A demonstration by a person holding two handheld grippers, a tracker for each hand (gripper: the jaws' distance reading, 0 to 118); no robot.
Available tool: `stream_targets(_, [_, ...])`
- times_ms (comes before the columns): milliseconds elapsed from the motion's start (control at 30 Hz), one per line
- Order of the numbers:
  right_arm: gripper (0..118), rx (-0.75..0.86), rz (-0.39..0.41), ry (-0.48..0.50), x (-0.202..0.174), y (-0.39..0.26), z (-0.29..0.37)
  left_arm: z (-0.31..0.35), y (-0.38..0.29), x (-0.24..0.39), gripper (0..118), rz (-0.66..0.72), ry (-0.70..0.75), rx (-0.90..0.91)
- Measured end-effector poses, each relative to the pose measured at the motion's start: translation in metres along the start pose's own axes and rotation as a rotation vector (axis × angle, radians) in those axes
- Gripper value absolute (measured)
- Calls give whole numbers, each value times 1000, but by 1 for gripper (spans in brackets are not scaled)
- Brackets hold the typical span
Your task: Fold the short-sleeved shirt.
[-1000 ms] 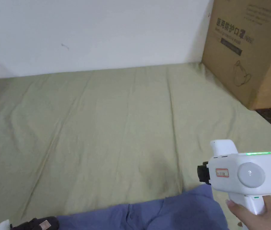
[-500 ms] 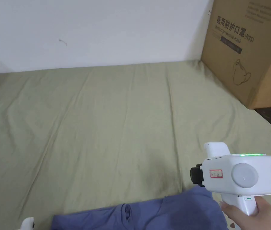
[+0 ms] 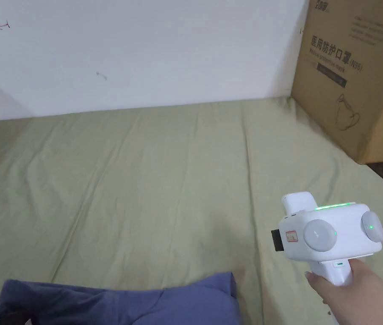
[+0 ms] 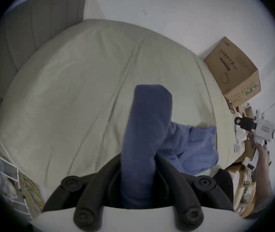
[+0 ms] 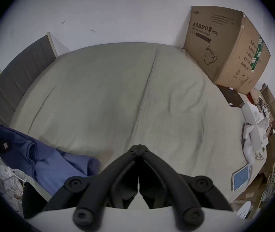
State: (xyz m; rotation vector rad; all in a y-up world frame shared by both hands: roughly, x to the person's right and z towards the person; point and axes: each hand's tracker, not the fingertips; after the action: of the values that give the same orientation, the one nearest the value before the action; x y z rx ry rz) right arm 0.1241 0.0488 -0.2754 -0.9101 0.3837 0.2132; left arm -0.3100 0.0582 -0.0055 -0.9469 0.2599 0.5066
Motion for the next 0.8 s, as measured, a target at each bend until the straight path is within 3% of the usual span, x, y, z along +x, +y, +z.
stream_targets(233, [0, -18, -36, 67, 6, -17, -3, -40, -4, 95, 7, -15, -225, -123])
stream_targets(333, [0, -36, -101, 124, 13, -25, -1, -78, -4, 148, 7, -92, -236, -194])
stream_targets(400, [0, -34, -102, 128, 17, -30, 2, -102, -8, 179, 12, -125, -256, -238])
stream_targets(467, [0, -29, -94, 118, 20, -33, 4, -120, -15, 209, 34, -107, -327, -296])
stream_targets(533, [0, -28, -88, 112, 25, -35, 6, -141, -17, 223, 91, -50, -390, -369])
stream_targets(567, [0, -28, -90, 110, 28, -36, 6, -148, -18, 228, 109, -12, -437, -398])
stream_targets(600, [0, -29, -97, 111, 31, -37, 7, -151, -19, 231, 118, 34, -487, -412])
stream_targets(700, [0, -25, -117, 112, 40, -39, 8, -132, -10, 227, 118, 139, -648, -300])
stream_targets(767, [0, -21, -120, 106, 42, -39, 8, -116, -1, 219, 117, 99, -634, -238])
stream_targets(800, [0, -21, -122, 105, 43, -38, 8, -110, 1, 215, 110, 66, -591, -219])
